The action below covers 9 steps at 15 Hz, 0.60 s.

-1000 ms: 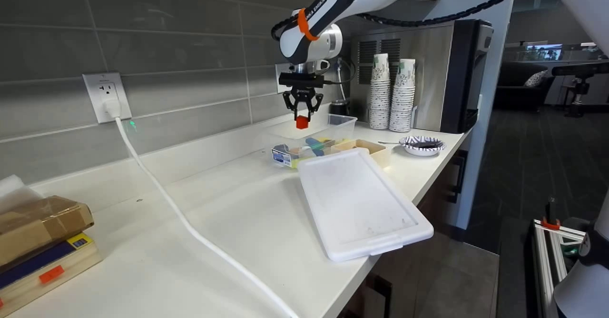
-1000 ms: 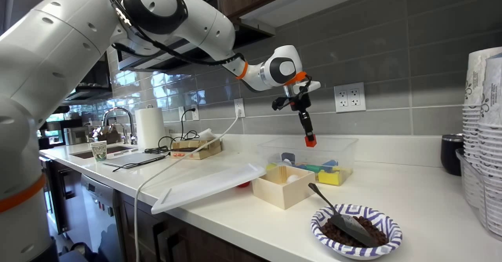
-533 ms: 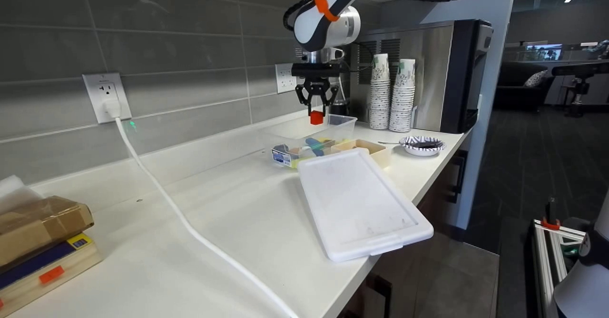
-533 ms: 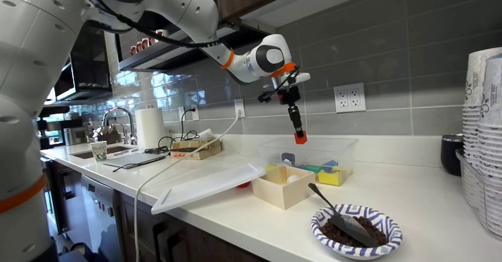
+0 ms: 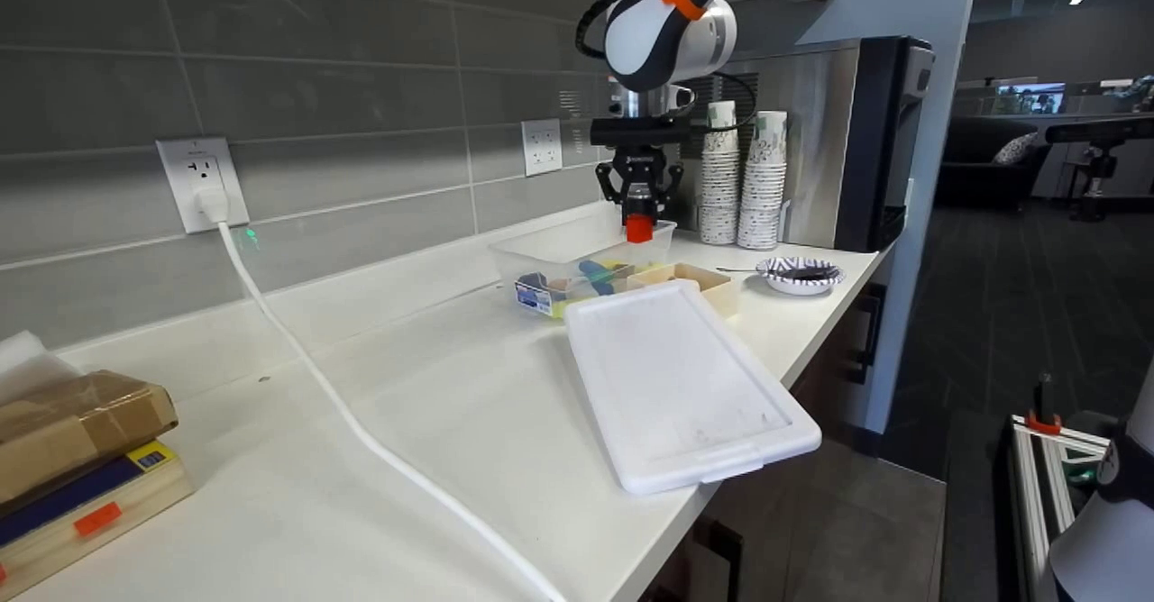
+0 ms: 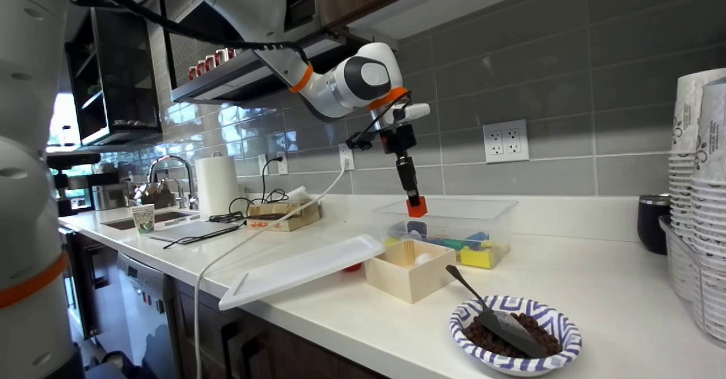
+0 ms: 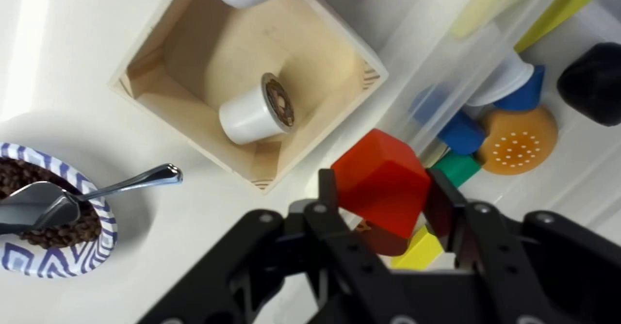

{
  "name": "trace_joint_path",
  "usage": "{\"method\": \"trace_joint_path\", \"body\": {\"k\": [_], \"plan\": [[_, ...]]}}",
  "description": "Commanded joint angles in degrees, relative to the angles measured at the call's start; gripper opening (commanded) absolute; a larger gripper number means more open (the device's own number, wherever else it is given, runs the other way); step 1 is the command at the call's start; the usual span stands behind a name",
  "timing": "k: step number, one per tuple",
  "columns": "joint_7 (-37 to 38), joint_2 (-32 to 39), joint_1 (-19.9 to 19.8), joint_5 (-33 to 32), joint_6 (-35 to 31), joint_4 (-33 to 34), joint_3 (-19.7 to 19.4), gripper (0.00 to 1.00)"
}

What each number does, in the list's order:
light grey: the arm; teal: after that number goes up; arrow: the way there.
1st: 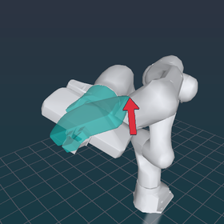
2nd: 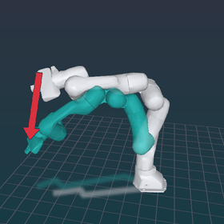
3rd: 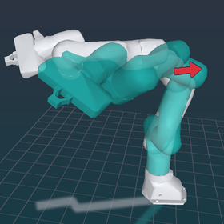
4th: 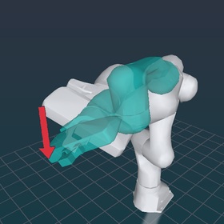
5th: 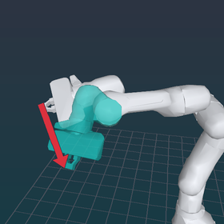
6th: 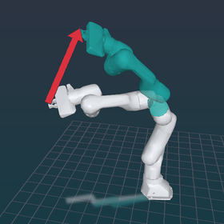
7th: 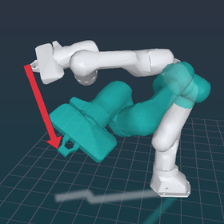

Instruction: Push the white lid to the counter, then move the red object to the crate

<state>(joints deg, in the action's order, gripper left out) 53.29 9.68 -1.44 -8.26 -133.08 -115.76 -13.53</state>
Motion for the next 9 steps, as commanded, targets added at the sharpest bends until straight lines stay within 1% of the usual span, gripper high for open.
{"method": "trace_joint_path", "body": {"k": [1,6,9], "plan": [[2.6,-5.7,-1.0,-1.9,-2.6,-7.5,1.0,0.23],[2.2,-4.6,-2.5,-1.6,-2.1,-9.7,1.4,0.23],[0.8,-2.9,-3.3,0.1,-2.2,-9.9,1.5,0.23]]}}
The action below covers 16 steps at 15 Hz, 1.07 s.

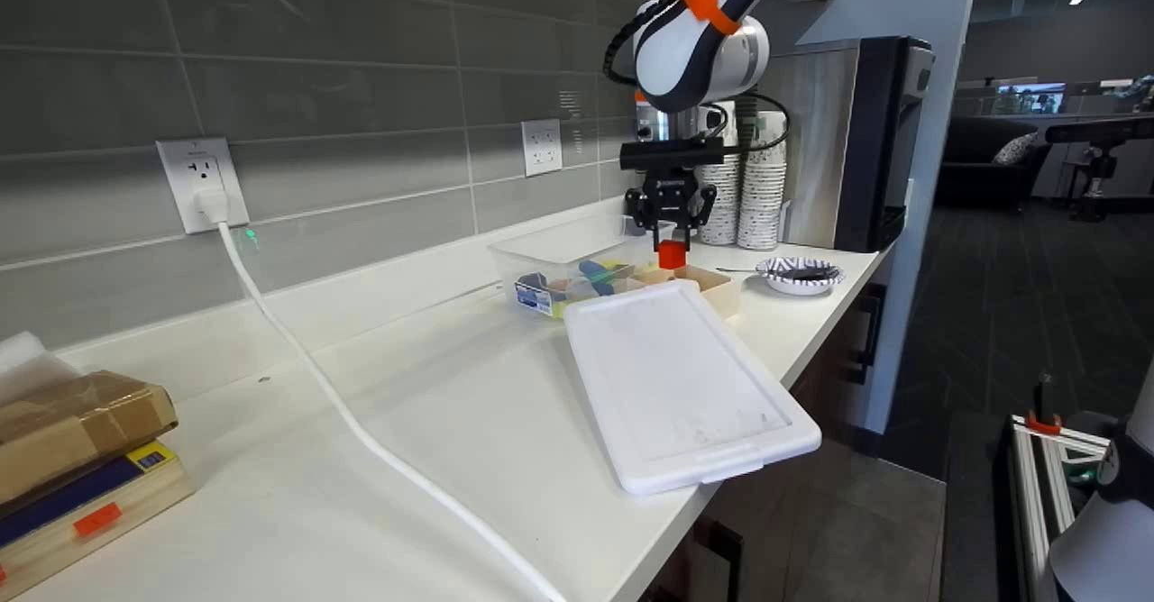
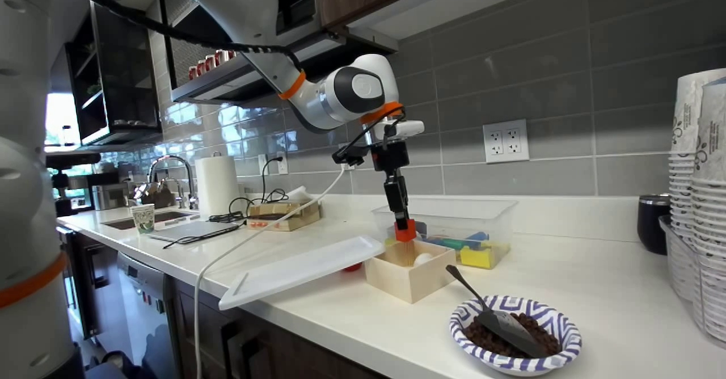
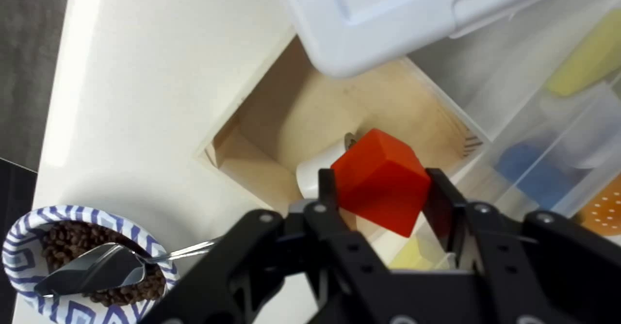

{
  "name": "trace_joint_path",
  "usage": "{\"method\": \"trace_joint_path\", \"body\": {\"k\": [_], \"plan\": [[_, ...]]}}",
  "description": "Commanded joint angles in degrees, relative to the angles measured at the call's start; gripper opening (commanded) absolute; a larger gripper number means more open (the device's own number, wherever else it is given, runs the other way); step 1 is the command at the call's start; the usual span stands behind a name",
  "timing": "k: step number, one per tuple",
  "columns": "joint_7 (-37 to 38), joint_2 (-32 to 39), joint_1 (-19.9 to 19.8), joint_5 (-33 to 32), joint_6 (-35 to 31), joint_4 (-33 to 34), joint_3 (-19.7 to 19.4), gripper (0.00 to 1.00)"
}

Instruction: Push the white lid to the counter, then move the red object to the crate

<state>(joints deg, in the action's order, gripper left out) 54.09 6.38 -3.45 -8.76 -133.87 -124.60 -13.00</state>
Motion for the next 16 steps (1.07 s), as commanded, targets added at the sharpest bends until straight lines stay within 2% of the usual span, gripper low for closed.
{"method": "trace_joint_path", "body": {"k": [1,7,8,9,12,13,16], "plan": [[-0.5,0.9,-1.5,1.3,-1.7,-1.1,1.1,0.23],[-2.7,4.1,-1.5,4.1,-2.5,-0.2,2.0,0.23],[-3.0,4.3,-1.5,4.5,-2.6,-0.2,2.1,0.73],[-3.0,4.4,-1.5,4.7,-2.8,-0.3,2.0,0.73],[-2.8,4.3,-1.4,4.8,-3.1,-0.4,2.0,0.95],[-3.0,4.3,-1.4,5.1,-3.0,-0.4,2.0,0.99],[-3.2,4.3,-1.3,5.4,-3.2,-0.4,2.2,1.0]]}}
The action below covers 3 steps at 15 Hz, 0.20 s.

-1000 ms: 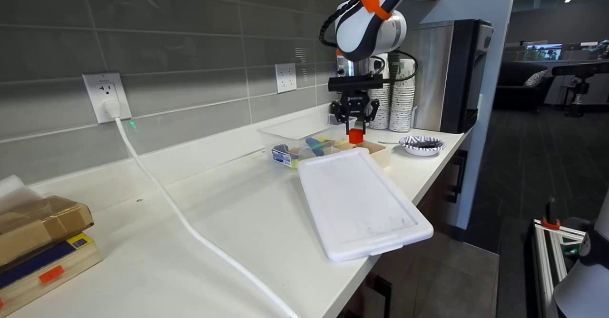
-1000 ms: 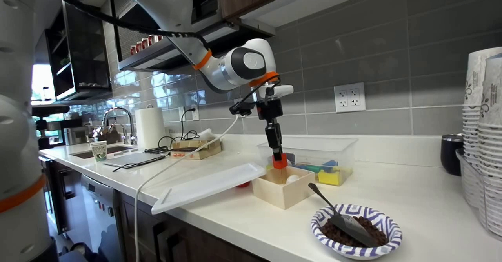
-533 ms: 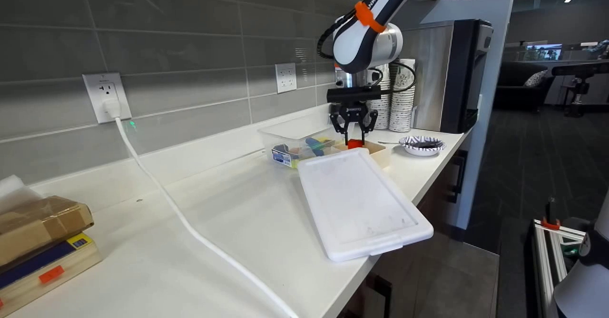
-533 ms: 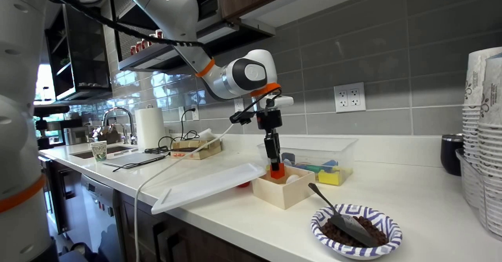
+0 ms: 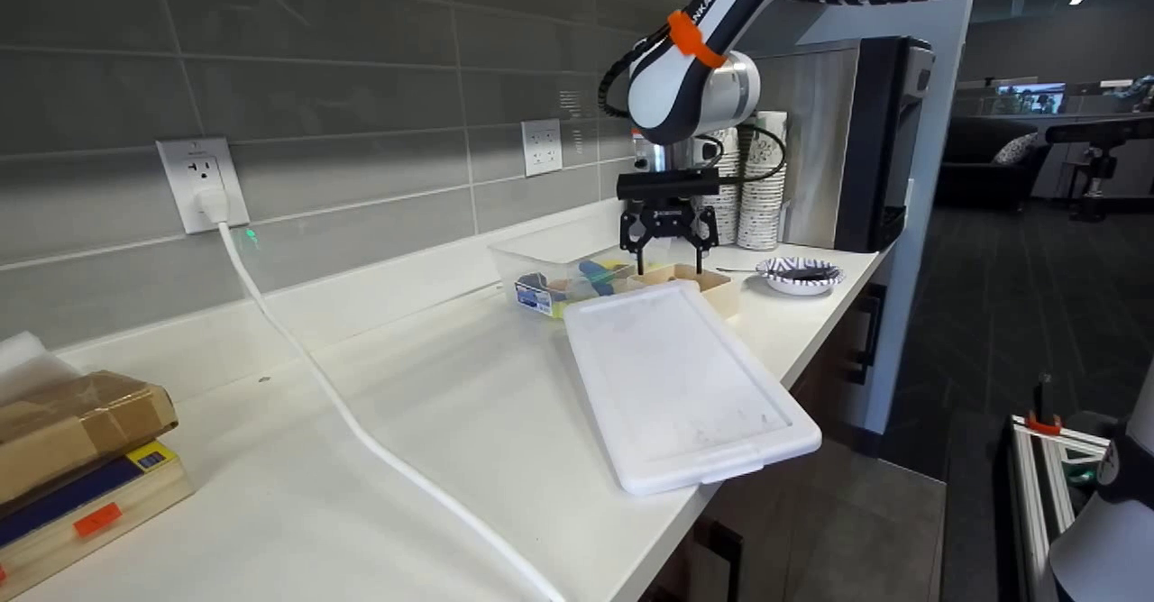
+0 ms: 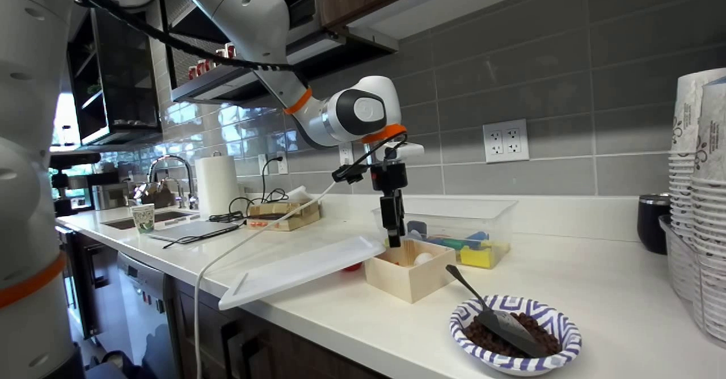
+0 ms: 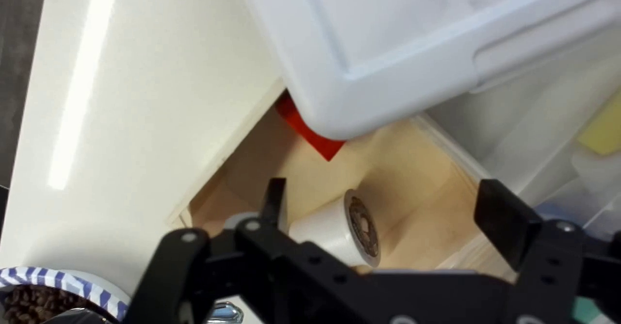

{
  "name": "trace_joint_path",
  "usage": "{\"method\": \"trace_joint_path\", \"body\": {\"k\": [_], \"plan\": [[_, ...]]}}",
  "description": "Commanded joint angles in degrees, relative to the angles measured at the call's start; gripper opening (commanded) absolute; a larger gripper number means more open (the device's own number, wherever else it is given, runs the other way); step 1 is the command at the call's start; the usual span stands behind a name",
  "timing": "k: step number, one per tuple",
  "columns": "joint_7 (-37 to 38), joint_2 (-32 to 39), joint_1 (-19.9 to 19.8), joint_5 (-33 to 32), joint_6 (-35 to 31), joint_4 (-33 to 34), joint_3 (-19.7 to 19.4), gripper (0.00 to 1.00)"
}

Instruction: Push the white lid to the counter, then move the red object to the crate

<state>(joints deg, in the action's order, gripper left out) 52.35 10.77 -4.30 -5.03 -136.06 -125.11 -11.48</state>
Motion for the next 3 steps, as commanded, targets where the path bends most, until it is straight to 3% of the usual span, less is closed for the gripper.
{"method": "trace_joint_path", "body": {"k": [1,3], "plan": [[-1.6,0.0,-0.4,1.8,-0.9,0.1,0.7,1.0],[-1.6,0.0,-0.4,1.9,-0.9,0.3,0.8,1.0]]}}
